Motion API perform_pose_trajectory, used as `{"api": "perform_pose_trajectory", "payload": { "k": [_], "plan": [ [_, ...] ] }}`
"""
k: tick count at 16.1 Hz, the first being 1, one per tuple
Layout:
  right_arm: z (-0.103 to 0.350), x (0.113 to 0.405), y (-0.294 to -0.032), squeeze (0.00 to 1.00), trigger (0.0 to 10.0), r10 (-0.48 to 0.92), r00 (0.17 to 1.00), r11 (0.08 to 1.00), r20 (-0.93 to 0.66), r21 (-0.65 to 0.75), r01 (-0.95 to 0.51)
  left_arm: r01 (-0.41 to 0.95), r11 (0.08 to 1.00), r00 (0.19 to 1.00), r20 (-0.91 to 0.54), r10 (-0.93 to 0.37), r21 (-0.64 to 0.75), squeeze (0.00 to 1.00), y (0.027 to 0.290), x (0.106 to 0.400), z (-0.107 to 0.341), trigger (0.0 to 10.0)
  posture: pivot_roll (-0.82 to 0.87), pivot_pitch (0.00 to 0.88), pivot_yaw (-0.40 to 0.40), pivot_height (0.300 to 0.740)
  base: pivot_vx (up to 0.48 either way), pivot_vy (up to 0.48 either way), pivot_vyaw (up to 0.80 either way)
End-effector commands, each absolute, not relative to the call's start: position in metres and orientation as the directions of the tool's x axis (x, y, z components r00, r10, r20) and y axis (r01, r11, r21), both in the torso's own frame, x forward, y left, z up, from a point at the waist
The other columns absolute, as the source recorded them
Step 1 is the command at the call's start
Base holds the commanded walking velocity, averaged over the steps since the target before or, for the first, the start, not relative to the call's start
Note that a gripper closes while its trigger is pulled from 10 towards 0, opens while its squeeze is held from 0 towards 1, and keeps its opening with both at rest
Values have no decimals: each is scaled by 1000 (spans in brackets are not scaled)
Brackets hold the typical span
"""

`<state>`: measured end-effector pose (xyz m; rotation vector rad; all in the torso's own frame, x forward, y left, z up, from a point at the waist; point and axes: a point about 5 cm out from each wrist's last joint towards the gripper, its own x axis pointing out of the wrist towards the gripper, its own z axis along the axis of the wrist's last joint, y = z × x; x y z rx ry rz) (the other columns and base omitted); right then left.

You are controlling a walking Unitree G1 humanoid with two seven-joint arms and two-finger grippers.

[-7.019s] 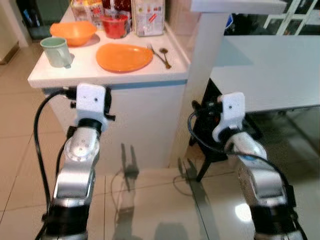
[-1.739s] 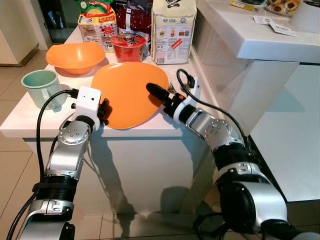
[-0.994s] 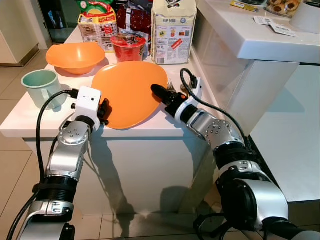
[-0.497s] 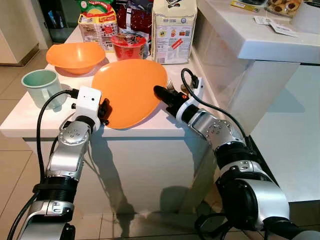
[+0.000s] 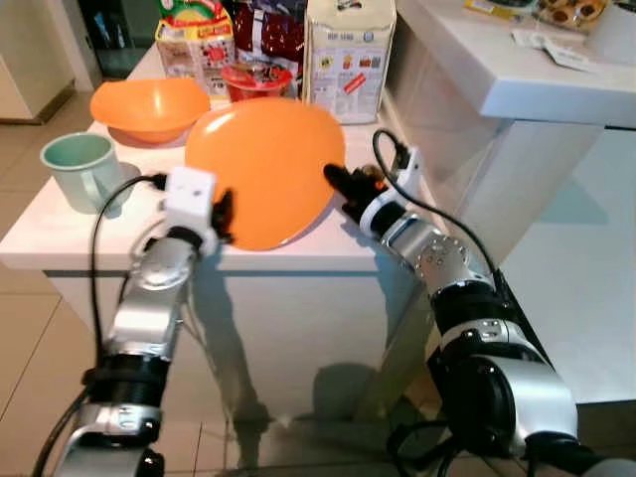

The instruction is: Setting the table

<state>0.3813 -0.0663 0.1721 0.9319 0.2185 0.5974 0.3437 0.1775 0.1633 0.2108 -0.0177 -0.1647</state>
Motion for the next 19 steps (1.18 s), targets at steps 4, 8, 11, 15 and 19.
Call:
{"api": "perform_pose_trajectory", "payload": {
  "k": [4, 8, 11, 15, 19],
  "plan": [
    [191, 370, -80, 0, 0, 508, 839, 400, 194, 810, -429, 183, 962, 964, 157, -216, 204, 0, 152, 338, 203, 10000, 19, 0, -72, 740, 0, 0, 0],
    [194, 350, -86, 0, 0, 496, 842, 489, 210, 734, -471, 116, 959, 939, 286, -190, 257, 0, 158, 321, 239, 10000, 43, 0, -44, 740, 0, 0, 0],
    [199, 327, -93, 0, 0, 539, 815, 524, 211, 674, -521, 117, 959, 944, 270, -189, 260, 0, 154, 306, 240, 10000, 43, 0, -33, 740, 0, 0, 0],
    [215, 292, -116, 0, 0, 508, 830, 608, 232, 586, -536, 126, 965, 955, 237, -180, 228, 0, 152, 293, 231, 10000, 42, 0, -31, 740, 0, 0, 0],
    [225, 268, -125, 0, 10000, 484, 846, 674, 224, 522, -523, 153, 963, 962, 189, -196, 222, 0, 152, 286, 222, 10000, 11, 0, -6, 740, 0, 0, 0]
  ]
}}
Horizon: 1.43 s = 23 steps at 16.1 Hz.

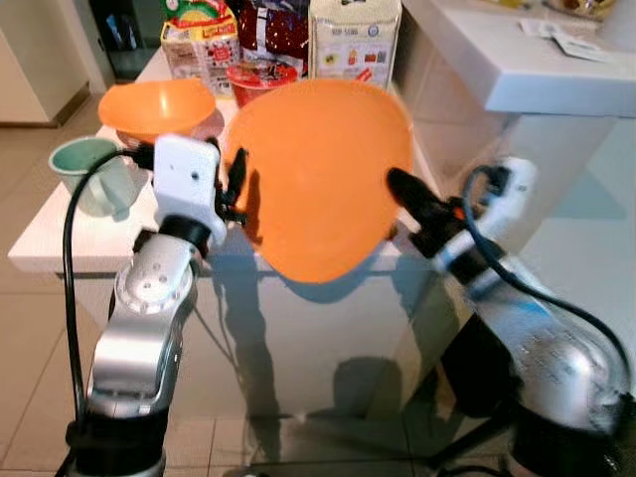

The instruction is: Setting the table

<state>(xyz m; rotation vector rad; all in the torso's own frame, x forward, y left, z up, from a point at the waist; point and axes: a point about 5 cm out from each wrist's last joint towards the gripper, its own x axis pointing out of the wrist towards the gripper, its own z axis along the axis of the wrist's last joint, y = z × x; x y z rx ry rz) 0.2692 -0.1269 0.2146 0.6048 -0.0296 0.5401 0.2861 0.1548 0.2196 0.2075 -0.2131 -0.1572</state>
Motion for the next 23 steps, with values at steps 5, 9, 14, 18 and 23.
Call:
{"api": "perform_pose_trajectory", "payload": {
  "k": [5, 9, 14, 18, 23],
  "plan": [
    [218, 247, -135, 0, 10000, 461, 867, 695, 190, 531, -485, 82, 976, 980, 161, -116, 204, 0, 165, 278, 216, 10000, 28, 0, -29, 740, -222, 0, 0],
    [222, 250, -138, 0, 10000, 405, 891, 708, 204, 547, -447, 104, 972, 976, 165, -140, 210, 0, 161, 280, 219, 10000, 20, 0, -18, 740, -287, 0, 0],
    [216, 255, -147, 0, 10000, 286, 942, 817, 176, 468, -336, 107, 979, 986, 110, -127, 172, 0, 152, 289, 202, 10000, 14, 0, -13, 740, -52, 0, 0],
    [204, 264, -158, 0, 10000, 151, 981, 895, 123, 405, -189, 89, 983, 993, 63, -100, 163, 0, 149, 294, 186, 10000, -2, 0, -10, 740, 0, -342, 0],
    [197, 273, -168, 0, 10000, 61, 992, 959, 111, 270, -89, 70, 983, 996, 40, -78, 169, 0, 153, 297, 179, 10000, 7, 0, -10, 740, 0, -480, 0]
  ]
}}
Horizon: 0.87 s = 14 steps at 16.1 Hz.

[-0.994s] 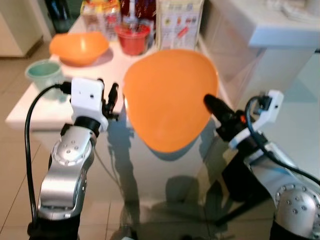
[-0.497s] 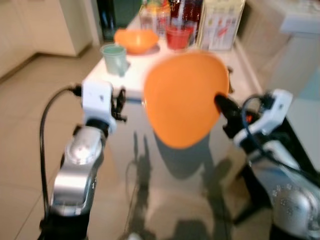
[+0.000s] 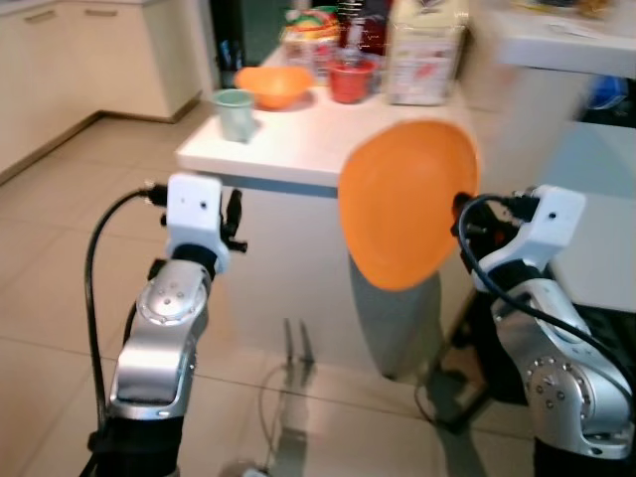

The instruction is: Setting the table

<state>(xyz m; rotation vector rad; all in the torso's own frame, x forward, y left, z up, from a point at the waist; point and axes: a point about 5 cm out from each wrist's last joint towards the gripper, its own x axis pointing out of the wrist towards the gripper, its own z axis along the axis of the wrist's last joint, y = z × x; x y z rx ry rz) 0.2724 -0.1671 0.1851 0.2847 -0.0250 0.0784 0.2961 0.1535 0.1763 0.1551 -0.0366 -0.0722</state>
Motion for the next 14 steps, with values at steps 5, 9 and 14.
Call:
{"api": "perform_pose_trajectory", "payload": {
  "k": [5, 9, 14],
  "plan": [
    [203, 274, -177, 0, 10000, -25, 986, 972, 165, 233, -14, 63, 984, 996, 45, -71, 166, 0, 150, 301, 180, 10000, -2, 0, -4, 740, 0, -480, 0],
    [197, 272, -189, 0, 10000, -121, 983, 965, 139, 246, 85, 74, 982, 996, 39, -82, 176, 0, 147, 302, 177, 10000, -18, 0, 6, 740, 0, -480, 0],
    [193, 276, -197, 0, 10000, -127, 985, 972, 119, 213, 99, 98, 977, 993, 51, -110, 190, 0, 135, 303, 178, 10000, -13, 0, -14, 740, 0, -480, 0]
  ]
}}
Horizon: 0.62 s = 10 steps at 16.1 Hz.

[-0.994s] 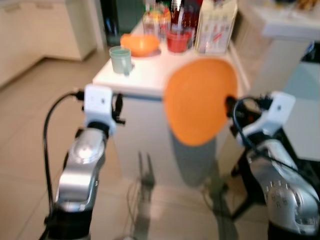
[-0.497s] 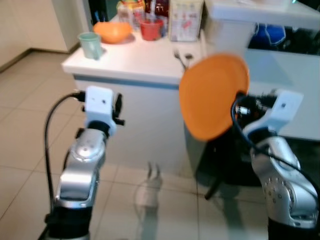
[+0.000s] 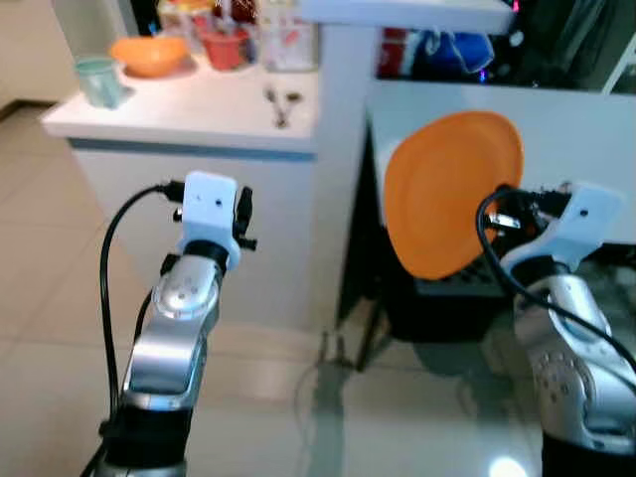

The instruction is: Setting the table

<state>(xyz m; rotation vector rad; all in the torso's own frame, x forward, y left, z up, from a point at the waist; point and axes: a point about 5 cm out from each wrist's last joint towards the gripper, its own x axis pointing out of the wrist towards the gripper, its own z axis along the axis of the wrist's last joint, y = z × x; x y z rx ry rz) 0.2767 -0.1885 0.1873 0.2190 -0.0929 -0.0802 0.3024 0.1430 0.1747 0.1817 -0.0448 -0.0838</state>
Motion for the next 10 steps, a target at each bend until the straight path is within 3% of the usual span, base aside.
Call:
{"api": "perform_pose_trajectory", "payload": {
  "k": [1, 10],
  "plan": [
    [192, 276, -194, 0, 10000, -125, 986, 972, 113, 214, 98, 100, 977, 992, 51, -111, 189, 0, 134, 303, 178, 10000, -18, 0, -9, 740, 0, -480, 0],
    [188, 276, -195, 0, 10000, -148, 986, 966, 83, 225, 126, 144, 968, 986, 54, -158, 205, 0, 123, 305, 175, 10000, -34, 0, -2, 740, 0, -455, 0]
  ]
}}
